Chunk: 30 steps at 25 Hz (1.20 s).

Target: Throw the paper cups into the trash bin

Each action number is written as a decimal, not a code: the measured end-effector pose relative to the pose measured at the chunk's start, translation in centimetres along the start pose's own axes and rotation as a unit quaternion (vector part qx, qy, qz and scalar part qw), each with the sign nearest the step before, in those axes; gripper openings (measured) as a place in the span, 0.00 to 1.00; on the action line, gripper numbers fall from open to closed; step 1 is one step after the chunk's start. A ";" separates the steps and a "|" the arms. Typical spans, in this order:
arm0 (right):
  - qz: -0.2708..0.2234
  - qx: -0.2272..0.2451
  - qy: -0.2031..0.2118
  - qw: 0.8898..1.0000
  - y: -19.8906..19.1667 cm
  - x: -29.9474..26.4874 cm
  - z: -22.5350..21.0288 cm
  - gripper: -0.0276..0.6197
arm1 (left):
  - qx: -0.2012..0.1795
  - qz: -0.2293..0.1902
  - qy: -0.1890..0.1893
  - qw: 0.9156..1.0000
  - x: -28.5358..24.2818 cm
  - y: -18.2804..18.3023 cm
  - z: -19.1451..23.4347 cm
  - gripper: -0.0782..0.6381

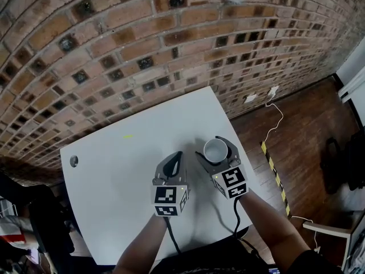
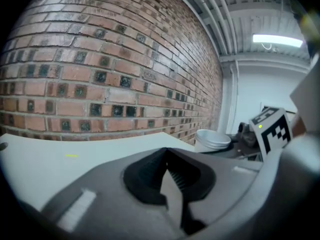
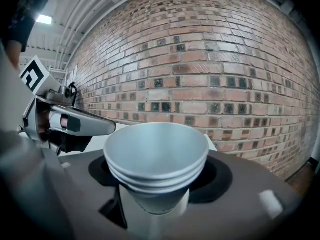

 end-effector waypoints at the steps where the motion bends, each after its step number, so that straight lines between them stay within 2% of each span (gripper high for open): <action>1: -0.003 -0.001 -0.001 1.000 0.3 0.2 0.1 0.59 | 0.000 -0.002 -0.001 1.000 0.2 0.2 -0.1 0.12; 14: -0.031 -0.021 -0.027 0.999 3.4 2.8 2.4 0.59 | -0.006 -0.037 0.006 0.999 5.5 3.4 0.8 0.12; 30: -0.073 -0.019 -0.026 0.997 8.8 6.7 9.6 0.59 | -0.036 -0.094 -0.020 0.995 13.8 7.3 0.6 0.12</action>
Point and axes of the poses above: the fingertips, and each gripper's own axes: x backward along the fingers, z to its left, y out of its top, the point moved 2 cm from there along x, backward along the fingers, and after that the axes turned 9 degrees about -y, right-handed, at the moved point
